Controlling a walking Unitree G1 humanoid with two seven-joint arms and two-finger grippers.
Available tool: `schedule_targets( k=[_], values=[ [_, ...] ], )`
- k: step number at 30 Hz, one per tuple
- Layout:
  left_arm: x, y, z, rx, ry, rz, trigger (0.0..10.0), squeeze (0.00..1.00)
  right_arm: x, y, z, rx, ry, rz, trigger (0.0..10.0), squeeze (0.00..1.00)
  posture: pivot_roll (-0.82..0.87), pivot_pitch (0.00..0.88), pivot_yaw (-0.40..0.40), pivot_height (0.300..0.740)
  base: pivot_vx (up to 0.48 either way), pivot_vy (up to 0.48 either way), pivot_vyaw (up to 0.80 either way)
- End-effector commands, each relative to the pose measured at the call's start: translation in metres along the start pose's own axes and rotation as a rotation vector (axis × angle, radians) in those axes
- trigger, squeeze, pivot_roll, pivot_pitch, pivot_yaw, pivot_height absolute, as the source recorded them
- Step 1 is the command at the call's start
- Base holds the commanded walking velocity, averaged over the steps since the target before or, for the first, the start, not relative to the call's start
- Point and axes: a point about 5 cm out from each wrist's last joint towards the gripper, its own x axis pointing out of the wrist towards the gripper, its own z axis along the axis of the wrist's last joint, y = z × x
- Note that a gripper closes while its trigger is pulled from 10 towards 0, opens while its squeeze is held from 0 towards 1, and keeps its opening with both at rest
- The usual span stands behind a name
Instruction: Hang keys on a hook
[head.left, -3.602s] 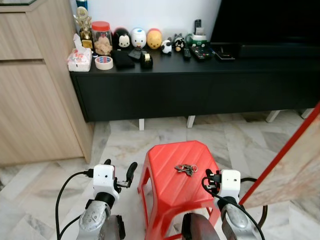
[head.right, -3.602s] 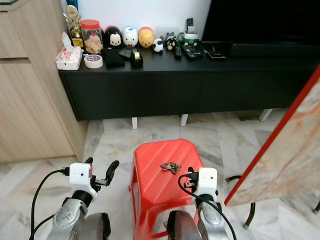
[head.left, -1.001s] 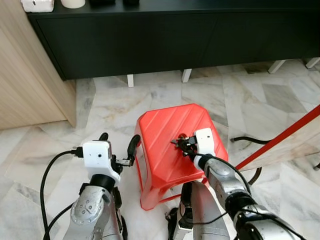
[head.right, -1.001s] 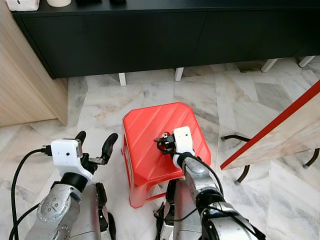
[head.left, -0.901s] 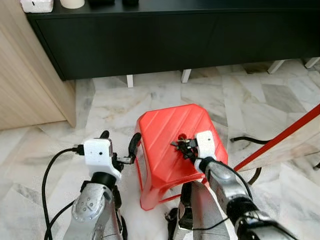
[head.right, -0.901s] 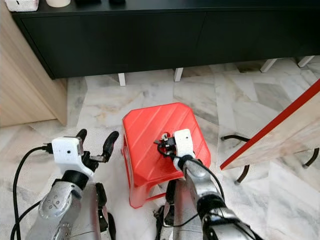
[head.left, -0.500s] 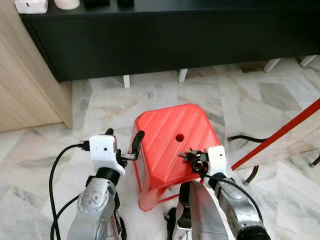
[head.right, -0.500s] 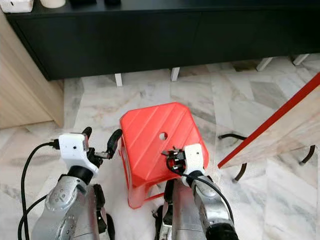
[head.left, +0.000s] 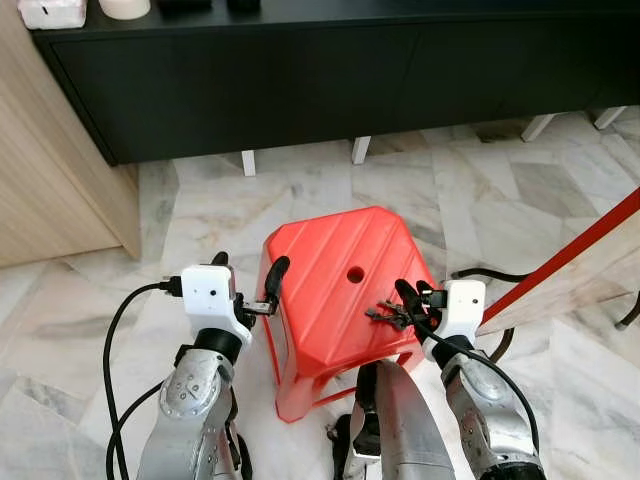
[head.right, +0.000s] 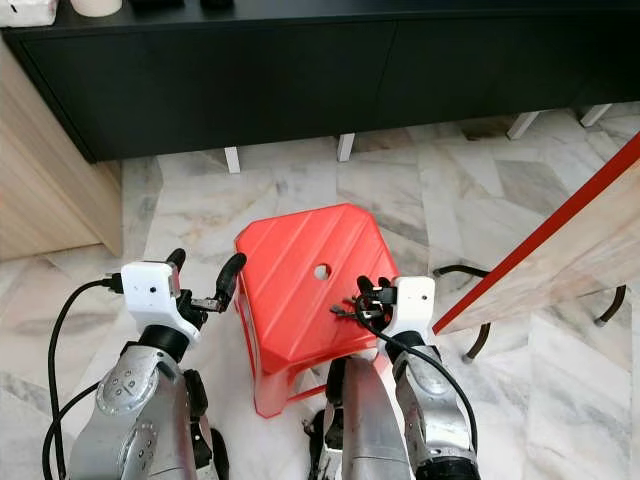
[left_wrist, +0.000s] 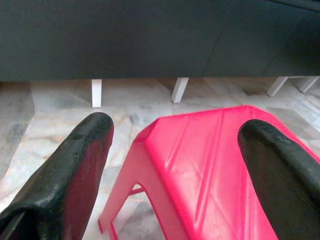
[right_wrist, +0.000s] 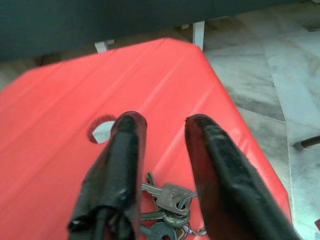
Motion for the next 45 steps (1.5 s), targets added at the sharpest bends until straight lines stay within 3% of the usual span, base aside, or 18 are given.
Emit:
schedule_targets(
  k=[1,6,10,12,13,16,19,23,27,29,30,34,39,45],
  values=[
    [0.001,-0.003,-0.003,-0.010,-0.003,-0.015,10.0,0.00,-0.010,-0.009,0.002,0.041,-0.029,-0.052,10.0,1.00,0.02,0.204,-0.138,0.567,0.000,0.000,0.00],
    [0.004,-0.004,-0.004,-0.004,-0.008,-0.024,10.0,0.00,-0.024,-0.009,0.001,0.065,-0.034,-0.072,10.0,1.00,0.02,0.193,-0.137,0.567,0.000,0.000,0.00],
    [0.007,-0.002,-0.007,0.000,-0.008,-0.024,10.0,0.00,-0.034,-0.012,-0.016,0.018,0.058,-0.074,10.0,1.00,0.01,0.186,-0.132,0.567,0.000,0.000,0.00],
    [0.007,-0.002,-0.008,0.004,-0.007,-0.026,10.0,0.00,-0.035,-0.015,-0.024,-0.060,0.127,-0.052,10.0,1.00,0.01,0.182,-0.132,0.567,0.000,0.000,0.00],
    [0.008,-0.002,-0.008,0.004,-0.007,-0.026,10.0,0.00,-0.033,-0.014,-0.026,-0.139,0.169,-0.010,10.0,1.00,0.01,0.181,-0.130,0.567,0.000,0.000,0.00],
    [0.008,-0.001,-0.008,0.005,-0.009,-0.026,10.0,0.00,-0.029,-0.016,-0.028,-0.245,0.225,0.032,10.0,1.00,0.01,0.176,-0.130,0.567,0.000,0.000,0.00],
    [0.008,-0.001,-0.008,0.006,-0.012,-0.027,10.0,0.00,-0.023,-0.018,-0.023,-0.264,0.225,0.052,10.0,1.00,0.02,0.175,-0.131,0.567,0.000,0.000,0.00],
    [0.007,0.000,-0.007,0.007,-0.017,-0.024,10.0,0.00,-0.006,-0.013,-0.012,-0.443,0.216,0.172,10.0,1.00,0.03,0.176,-0.128,0.567,0.000,0.000,0.00],
    [0.006,0.001,-0.007,0.010,-0.017,-0.024,10.0,0.00,0.005,-0.005,-0.012,-0.457,0.236,0.254,10.0,1.00,0.03,0.178,-0.123,0.567,0.000,0.000,0.00],
    [0.006,0.001,-0.007,0.013,-0.017,-0.025,10.0,0.00,0.009,0.002,-0.017,-0.459,0.284,0.347,10.0,0.95,0.03,0.179,-0.121,0.567,0.000,0.000,0.00],
    [0.006,0.001,-0.007,0.014,-0.018,-0.024,10.0,0.00,0.011,0.005,-0.020,-0.471,0.312,0.395,10.0,0.00,0.03,0.179,-0.121,0.567,0.000,0.000,0.00],
    [0.006,0.002,-0.005,0.019,-0.020,-0.022,10.0,0.00,0.017,0.012,-0.028,-0.562,0.411,0.526,10.0,0.00,0.05,0.180,-0.125,0.567,0.000,0.000,0.00],
    [0.004,0.004,-0.005,0.027,-0.017,-0.019,10.0,0.00,0.021,0.013,-0.030,-0.596,0.450,0.583,10.0,0.00,0.05,0.182,-0.125,0.567,0.000,0.000,0.00],
    [0.004,0.006,-0.004,0.035,-0.018,-0.015,10.0,0.00,0.032,0.005,-0.025,-0.603,0.468,0.540,10.0,0.00,0.07,0.186,-0.122,0.567,0.000,0.000,0.00]
  ],
)
